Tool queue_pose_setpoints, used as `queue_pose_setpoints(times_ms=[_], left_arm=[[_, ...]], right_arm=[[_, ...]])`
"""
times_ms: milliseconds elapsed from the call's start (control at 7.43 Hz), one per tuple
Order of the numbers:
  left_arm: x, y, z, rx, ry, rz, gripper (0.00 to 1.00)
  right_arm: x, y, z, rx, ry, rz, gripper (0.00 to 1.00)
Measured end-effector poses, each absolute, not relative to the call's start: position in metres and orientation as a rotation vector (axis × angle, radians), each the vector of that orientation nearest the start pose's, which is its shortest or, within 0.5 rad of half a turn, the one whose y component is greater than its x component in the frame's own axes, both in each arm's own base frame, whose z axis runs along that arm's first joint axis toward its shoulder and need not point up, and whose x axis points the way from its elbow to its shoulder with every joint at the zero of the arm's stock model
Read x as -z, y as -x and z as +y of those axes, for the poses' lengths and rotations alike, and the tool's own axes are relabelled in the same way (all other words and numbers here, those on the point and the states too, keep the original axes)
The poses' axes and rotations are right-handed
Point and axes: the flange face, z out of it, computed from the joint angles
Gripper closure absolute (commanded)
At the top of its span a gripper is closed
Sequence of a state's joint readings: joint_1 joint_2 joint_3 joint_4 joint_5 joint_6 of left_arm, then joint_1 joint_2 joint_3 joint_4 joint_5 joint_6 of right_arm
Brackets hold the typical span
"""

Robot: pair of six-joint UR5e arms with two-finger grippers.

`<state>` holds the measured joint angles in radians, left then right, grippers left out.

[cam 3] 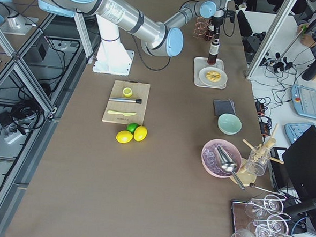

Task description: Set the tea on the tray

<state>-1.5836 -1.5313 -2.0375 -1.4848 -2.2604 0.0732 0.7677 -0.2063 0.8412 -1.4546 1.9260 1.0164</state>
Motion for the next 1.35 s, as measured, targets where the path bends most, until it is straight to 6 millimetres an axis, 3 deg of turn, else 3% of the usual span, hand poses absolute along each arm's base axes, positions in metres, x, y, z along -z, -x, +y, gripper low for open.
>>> queue_pose_setpoints(times_ms=[404,538,673,807,942,1345], left_arm=[[-0.465,0.076,-0.461,-0.164,-0.348,0.679,0.03],[-0.468,0.074,-0.461,-0.161,-0.340,0.702,0.03],[-0.473,0.075,-0.461,-0.153,-0.328,0.720,0.03],[-0.479,0.078,-0.460,-0.140,-0.316,0.729,0.03],[-0.486,0.081,-0.455,-0.129,-0.304,0.737,0.03],[-0.502,0.107,-0.423,-0.057,-0.297,0.792,0.03]], right_arm=[[-0.010,0.548,-0.668,-0.043,-0.185,-0.830,0.00],[-0.018,0.531,-0.660,-0.030,-0.176,-0.866,0.00],[-0.044,0.499,-0.649,-0.017,-0.179,-0.890,0.00],[-0.079,0.450,-0.638,0.016,-0.190,-0.893,0.00],[-0.124,0.384,-0.628,0.055,-0.218,-0.872,0.00],[-0.294,0.220,-0.590,0.180,-0.232,-0.782,0.00]])
